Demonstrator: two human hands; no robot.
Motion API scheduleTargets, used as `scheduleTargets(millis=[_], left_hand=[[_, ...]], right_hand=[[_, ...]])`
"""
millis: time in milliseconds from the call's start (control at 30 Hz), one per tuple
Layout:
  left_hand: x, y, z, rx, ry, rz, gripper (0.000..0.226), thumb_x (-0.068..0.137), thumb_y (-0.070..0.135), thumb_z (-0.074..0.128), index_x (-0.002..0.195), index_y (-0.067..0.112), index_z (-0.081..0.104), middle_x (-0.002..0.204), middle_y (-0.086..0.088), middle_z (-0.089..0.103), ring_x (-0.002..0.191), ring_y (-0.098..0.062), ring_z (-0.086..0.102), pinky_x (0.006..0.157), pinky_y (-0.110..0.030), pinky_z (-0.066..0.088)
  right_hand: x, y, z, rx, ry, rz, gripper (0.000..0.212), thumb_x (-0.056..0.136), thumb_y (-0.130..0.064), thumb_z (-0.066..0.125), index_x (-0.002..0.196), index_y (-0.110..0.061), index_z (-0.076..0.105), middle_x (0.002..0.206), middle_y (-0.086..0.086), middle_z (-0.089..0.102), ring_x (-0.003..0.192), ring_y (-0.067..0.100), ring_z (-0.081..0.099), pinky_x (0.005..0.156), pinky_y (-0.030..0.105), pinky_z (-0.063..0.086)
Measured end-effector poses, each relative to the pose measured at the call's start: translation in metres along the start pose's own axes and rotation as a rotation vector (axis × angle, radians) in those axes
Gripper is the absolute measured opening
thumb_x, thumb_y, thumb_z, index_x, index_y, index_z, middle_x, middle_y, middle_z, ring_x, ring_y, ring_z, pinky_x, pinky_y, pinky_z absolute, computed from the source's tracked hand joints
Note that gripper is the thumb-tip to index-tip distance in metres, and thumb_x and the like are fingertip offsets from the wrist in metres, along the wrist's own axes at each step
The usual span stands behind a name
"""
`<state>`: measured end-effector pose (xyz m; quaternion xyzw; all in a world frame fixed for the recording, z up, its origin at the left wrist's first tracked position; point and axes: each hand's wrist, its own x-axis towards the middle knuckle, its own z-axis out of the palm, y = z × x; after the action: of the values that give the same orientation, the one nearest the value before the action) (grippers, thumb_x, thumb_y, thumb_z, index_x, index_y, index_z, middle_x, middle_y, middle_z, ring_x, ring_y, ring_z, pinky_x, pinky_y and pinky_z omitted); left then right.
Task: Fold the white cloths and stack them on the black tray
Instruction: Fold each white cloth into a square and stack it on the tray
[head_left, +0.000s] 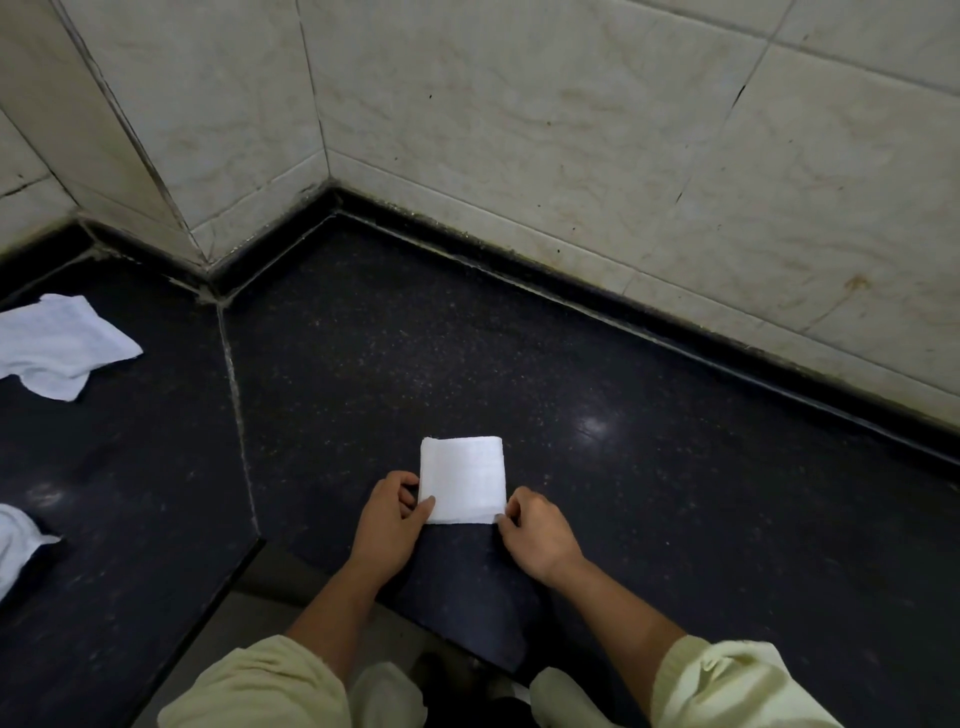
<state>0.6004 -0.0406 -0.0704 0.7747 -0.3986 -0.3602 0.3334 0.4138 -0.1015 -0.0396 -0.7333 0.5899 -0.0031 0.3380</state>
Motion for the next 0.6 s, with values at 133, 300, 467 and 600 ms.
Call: scheduleTargets(millis=[133, 300, 467, 600], left_hand=[[0.000, 0.001, 0.000, 0.005, -0.001, -0.008, 0.025, 0.089, 0.023, 0.065, 0.111, 0.019, 0.055, 0.094, -0.004, 0.056, 0.072, -0.011, 0.051, 0.063, -0.016, 0.042], [0.000, 0.003, -0.001, 0.003, -0.019, -0.029, 0.025, 0.088, 0.022, 0.066, 0.110, 0.020, 0.054, 0.094, -0.004, 0.056, 0.074, -0.012, 0.053, 0.063, -0.016, 0.042], [0.004, 0.010, -0.011, -0.031, -0.127, -0.120, 0.031, 0.083, 0.018, 0.072, 0.108, 0.020, 0.055, 0.095, -0.005, 0.061, 0.083, -0.017, 0.060, 0.070, -0.023, 0.048], [0.018, 0.019, -0.024, -0.010, -0.174, -0.235, 0.022, 0.079, 0.016, 0.073, 0.098, 0.016, 0.061, 0.093, -0.006, 0.068, 0.088, -0.020, 0.066, 0.083, -0.037, 0.056]], right_hand=[[-0.001, 0.002, -0.001, -0.020, 0.005, 0.008, 0.021, 0.090, -0.035, 0.058, 0.089, -0.015, 0.051, 0.093, -0.001, 0.059, 0.080, 0.015, 0.057, 0.063, 0.027, 0.043], [0.002, 0.000, -0.004, -0.042, -0.005, 0.025, 0.015, 0.089, -0.028, 0.058, 0.088, -0.016, 0.049, 0.095, 0.000, 0.058, 0.082, 0.016, 0.057, 0.065, 0.028, 0.044], [0.012, 0.004, -0.019, 0.115, -0.047, 0.147, 0.018, 0.079, -0.015, 0.061, 0.095, -0.016, 0.053, 0.094, 0.001, 0.060, 0.084, 0.016, 0.056, 0.060, 0.024, 0.040], [0.021, -0.002, -0.024, 0.241, -0.026, 0.171, 0.016, 0.082, -0.013, 0.060, 0.097, -0.012, 0.057, 0.096, 0.004, 0.064, 0.088, 0.017, 0.058, 0.064, 0.024, 0.044]])
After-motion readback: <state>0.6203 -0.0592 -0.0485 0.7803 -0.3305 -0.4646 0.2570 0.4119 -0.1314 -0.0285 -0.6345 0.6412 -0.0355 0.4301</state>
